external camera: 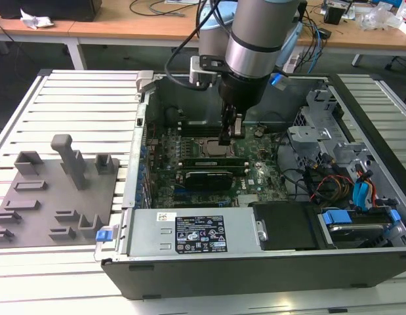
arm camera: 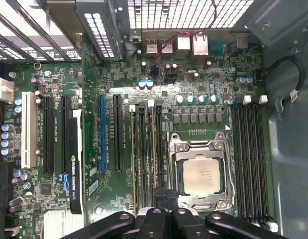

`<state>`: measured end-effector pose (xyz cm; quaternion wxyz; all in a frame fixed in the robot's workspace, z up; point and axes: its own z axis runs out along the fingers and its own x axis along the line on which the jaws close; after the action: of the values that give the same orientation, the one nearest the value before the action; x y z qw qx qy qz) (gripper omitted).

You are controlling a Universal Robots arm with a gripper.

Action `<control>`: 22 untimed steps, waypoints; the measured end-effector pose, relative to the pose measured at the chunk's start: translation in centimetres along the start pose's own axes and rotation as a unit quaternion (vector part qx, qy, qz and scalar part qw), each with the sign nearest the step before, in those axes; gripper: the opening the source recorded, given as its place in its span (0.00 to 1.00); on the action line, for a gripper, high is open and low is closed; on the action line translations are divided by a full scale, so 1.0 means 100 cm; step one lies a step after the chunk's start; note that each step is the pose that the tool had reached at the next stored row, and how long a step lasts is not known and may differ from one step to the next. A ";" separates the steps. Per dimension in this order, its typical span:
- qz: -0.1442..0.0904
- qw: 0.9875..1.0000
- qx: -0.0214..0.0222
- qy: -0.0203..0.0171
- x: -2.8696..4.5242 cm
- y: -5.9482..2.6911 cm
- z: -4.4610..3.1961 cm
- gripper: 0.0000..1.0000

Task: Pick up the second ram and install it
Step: 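Press down the second ram until it locks into place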

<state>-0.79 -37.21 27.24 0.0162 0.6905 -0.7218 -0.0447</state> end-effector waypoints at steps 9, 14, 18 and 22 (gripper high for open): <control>0.000 1.000 0.000 0.000 0.0002 -0.0058 0.0108 0.11; 0.000 1.000 -0.001 0.000 0.0002 -0.0156 0.0202 0.11; 0.000 1.000 -0.002 0.000 0.0000 -0.0309 0.0305 0.11; 0.000 1.000 -0.003 0.000 0.0003 -0.0369 0.0400 0.11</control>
<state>2.54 -37.23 22.94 0.0186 0.6906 -0.7215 -0.0471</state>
